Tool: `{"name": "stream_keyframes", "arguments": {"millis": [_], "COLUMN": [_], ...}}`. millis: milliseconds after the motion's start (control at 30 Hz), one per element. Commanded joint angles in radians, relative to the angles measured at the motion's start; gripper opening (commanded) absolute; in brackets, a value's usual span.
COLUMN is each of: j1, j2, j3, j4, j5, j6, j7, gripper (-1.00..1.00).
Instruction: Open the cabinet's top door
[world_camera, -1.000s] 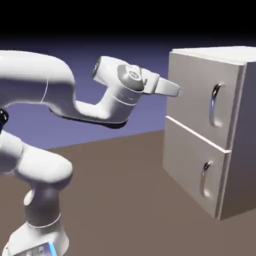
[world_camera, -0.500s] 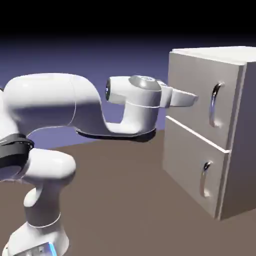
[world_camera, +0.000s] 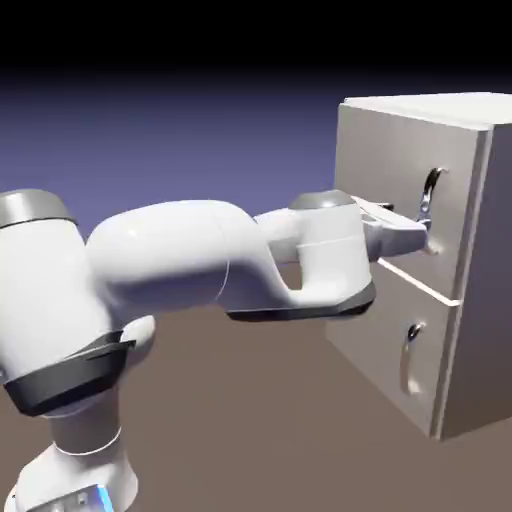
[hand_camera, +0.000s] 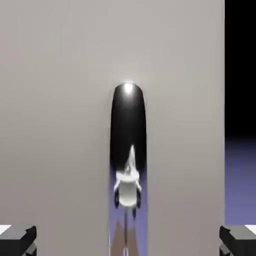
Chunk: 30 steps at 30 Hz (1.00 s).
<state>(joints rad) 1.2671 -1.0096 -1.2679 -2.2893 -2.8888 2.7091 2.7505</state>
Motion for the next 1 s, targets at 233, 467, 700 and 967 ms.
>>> {"name": "stream_keyframes", "arguments": {"millis": [233, 467, 700, 967], "j1": [-0.003, -0.256, -0.470, -0.622], "j2": [0.125, 0.189, 0.204, 0.162], "j3": [0.010, 0.240, 0.494, 0.778], "j4": [0.011, -0.200, -0.358, -0.500], "j5": [-0.007, 0.151, 0.341, 0.612], "j6": [-0.052, -0.218, -0.351, -0.519], "j7": [0.123, 0.147, 0.148, 0.110], "gripper": [-1.00, -1.00, -1.00, -1.00]}}
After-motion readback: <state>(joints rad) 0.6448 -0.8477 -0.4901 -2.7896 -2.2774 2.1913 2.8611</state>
